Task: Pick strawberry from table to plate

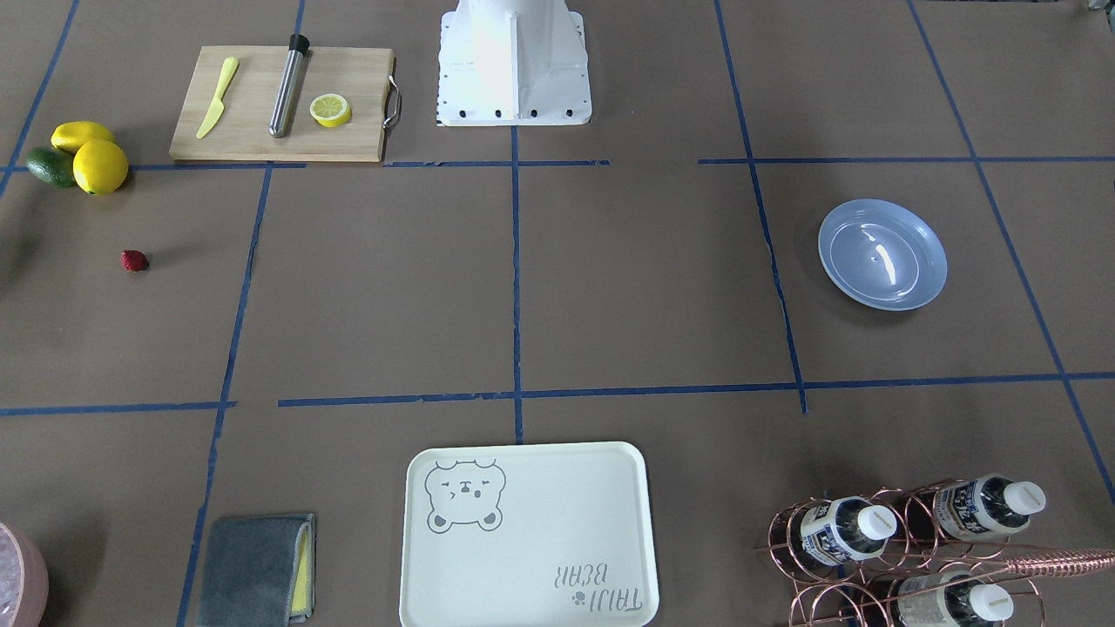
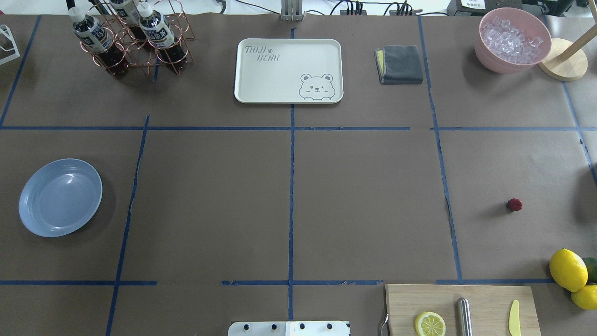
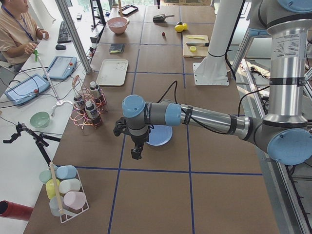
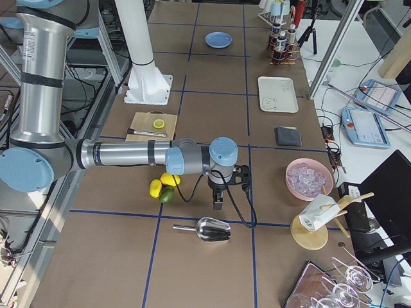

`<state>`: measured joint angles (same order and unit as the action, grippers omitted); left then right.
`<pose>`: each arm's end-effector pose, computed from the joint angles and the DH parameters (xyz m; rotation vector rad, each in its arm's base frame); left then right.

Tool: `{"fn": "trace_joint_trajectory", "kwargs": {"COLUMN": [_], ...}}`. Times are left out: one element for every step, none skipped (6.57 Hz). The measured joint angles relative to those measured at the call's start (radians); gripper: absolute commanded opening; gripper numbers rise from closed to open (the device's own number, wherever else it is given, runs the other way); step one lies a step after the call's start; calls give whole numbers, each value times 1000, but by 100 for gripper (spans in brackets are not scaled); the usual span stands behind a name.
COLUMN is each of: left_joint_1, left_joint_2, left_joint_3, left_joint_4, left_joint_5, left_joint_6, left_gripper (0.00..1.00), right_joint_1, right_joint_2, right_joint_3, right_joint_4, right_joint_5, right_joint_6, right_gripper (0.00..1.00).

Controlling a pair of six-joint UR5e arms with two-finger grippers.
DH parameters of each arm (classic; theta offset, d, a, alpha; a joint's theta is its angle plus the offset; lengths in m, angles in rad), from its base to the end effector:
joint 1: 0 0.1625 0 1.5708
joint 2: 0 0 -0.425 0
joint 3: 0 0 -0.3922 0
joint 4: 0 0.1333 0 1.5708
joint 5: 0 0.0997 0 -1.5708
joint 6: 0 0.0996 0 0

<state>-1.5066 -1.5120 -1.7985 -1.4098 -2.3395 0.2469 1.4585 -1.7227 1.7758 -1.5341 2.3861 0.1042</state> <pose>-0.0343 -0.4651 0.5916 0.0779 0.7678 0.2986 0.0119 -0.4368 0.6209 -0.0038 -0.8192 -0.0442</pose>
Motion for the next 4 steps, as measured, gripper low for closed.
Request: {"fn": "trace_joint_trajectory", "kwargs": {"left_joint_1": [1, 1, 1, 2], "left_joint_2": [4, 9, 8, 8], "left_joint_3": [6, 9, 10, 8], "left_joint_4": [-11, -28, -36, -42], "left_joint_5": [-20, -43, -51, -53], "left_joint_6": [10, 26, 34, 39], "left_gripper": [100, 100, 100, 100], "right_joint_1": [2, 3, 3, 3], "right_joint_2": [0, -1, 0, 0], "right_joint_3": [-1, -3, -4, -3], "right_joint_4": [0, 1, 3, 5], "right_joint_5": [9, 10, 10, 9], "right_joint_6": [0, -1, -1, -1], "right_gripper": [100, 100, 100, 100]}}
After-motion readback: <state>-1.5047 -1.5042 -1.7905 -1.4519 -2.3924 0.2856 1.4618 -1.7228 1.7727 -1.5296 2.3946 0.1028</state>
